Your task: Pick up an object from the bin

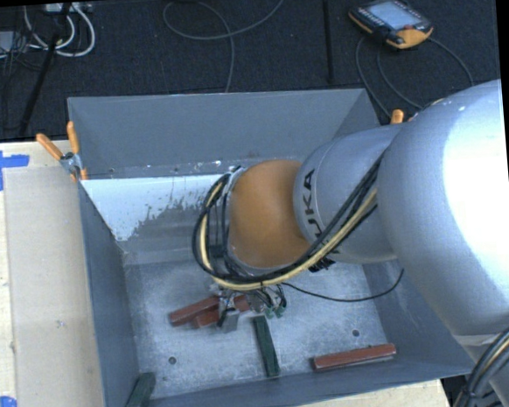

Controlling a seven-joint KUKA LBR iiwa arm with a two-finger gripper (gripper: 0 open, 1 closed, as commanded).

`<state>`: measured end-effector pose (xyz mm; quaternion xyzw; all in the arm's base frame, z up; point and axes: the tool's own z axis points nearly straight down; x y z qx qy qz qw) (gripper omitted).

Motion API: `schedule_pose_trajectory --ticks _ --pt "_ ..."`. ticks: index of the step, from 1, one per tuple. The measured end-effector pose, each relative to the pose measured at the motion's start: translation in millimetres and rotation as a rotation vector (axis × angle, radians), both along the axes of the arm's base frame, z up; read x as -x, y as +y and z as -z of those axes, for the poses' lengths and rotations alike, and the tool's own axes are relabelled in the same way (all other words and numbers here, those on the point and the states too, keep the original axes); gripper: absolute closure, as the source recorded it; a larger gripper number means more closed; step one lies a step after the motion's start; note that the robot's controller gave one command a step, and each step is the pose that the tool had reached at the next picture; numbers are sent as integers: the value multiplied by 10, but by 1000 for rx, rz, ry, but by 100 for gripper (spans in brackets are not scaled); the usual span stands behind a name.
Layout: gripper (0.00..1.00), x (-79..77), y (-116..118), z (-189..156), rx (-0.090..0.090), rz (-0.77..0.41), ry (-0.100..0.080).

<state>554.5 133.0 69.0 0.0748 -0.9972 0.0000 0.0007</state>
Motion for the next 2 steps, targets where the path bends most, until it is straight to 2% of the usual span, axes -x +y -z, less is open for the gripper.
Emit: schedule_pose_trajectory --ticks 1,2 --pt "100 -238 252 -752 0 -30 -2" --pt "100 -238 253 -752 0 -30 -2"
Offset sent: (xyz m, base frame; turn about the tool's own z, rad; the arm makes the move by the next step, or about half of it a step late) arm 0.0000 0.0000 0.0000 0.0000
